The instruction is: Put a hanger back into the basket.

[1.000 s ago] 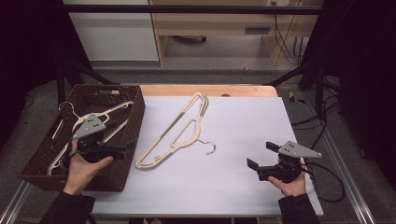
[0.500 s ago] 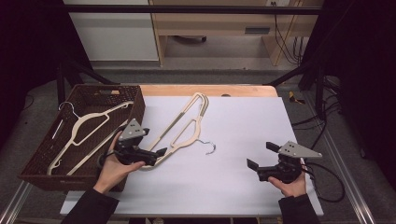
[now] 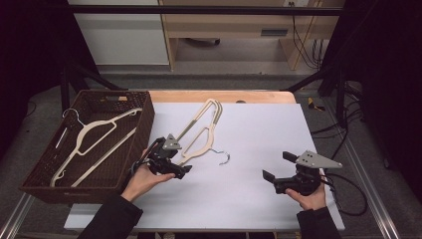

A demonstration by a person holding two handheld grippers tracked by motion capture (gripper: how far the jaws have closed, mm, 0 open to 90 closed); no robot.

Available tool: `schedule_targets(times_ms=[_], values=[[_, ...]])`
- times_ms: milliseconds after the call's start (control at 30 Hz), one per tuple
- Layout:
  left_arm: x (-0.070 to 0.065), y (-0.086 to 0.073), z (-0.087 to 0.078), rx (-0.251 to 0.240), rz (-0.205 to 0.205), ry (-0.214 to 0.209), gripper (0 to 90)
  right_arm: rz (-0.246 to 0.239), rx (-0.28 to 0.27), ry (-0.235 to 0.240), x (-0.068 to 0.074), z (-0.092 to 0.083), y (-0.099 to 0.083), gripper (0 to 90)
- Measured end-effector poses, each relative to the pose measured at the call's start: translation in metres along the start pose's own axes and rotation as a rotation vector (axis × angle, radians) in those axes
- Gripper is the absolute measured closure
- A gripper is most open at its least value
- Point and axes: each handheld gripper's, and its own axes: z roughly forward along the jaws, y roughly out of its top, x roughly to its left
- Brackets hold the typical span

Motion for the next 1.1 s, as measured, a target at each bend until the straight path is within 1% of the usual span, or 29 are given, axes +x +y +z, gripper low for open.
schedule_targets(times_ms=[67,133,200,233,300,400,467,533,600,633,667,700,733,767,867,933,1067,1100], values=[[0.003,-0.001,0.006,0.024,-0.01,0.003,21.4,0.002,0.002,0.0,0.0,0.001,0.0,1.6],[0.006,-0.002,0.012,0.058,-0.019,0.011,24.2,0.0,0.004,0.003,0.001,0.001,0.0,1.6],[0.008,-0.004,0.018,0.075,-0.029,0.017,27.8,-0.003,0.007,0.003,0.0,0.002,0.0,1.6],[0.009,-0.005,0.02,0.096,-0.03,0.016,29.7,-0.003,0.008,0.003,0.0,0.002,0.0,1.6],[0.011,-0.007,0.026,0.132,-0.019,0.024,32.0,-0.007,0.011,0.007,0.001,0.002,-0.001,1.7],[0.015,-0.009,0.033,0.17,-0.028,0.028,36.8,-0.006,0.016,0.008,0.001,0.004,-0.001,1.6],[0.017,-0.01,0.036,0.185,-0.03,0.025,40.4,-0.005,0.022,0.005,0.002,0.005,-0.001,1.6],[0.017,-0.011,0.039,0.195,-0.024,0.031,44.9,-0.014,0.028,0.008,0.002,0.005,-0.002,1.6],[0.017,-0.012,0.043,0.22,-0.016,0.038,46.6,-0.007,0.027,0.008,0.003,0.006,-0.002,1.6],[0.017,-0.012,0.045,0.224,-0.021,0.037,48.9,-0.008,0.027,0.009,0.003,0.006,-0.002,1.6],[0.018,-0.012,0.046,0.23,-0.015,0.039,50.5,-0.008,0.027,0.009,0.003,0.006,-0.002,1.6],[0.019,-0.013,0.047,0.233,-0.017,0.032,51.5,-0.009,0.028,0.009,0.003,0.006,-0.002,1.6],[0.019,-0.013,0.047,0.224,-0.028,0.027,52.0,-0.01,0.027,0.01,0.003,0.006,-0.002,1.6],[0.02,-0.013,0.047,0.226,-0.027,0.027,53.6,-0.011,0.027,0.01,0.002,0.006,-0.002,1.6],[0.021,-0.014,0.046,0.229,-0.048,0.002,59.8,-0.012,0.029,0.013,0.003,0.006,-0.002,1.6],[0.022,-0.014,0.046,0.231,-0.068,0.002,60.2,-0.009,0.031,0.014,0.003,0.006,-0.002,1.6],[0.023,-0.012,0.046,0.245,-0.081,0.007,63.9,-0.009,0.032,0.017,0.003,0.007,-0.002,1.6],[0.024,-0.012,0.046,0.251,-0.085,0.008,66.4,-0.012,0.033,0.016,0.003,0.007,-0.002,1.6]])
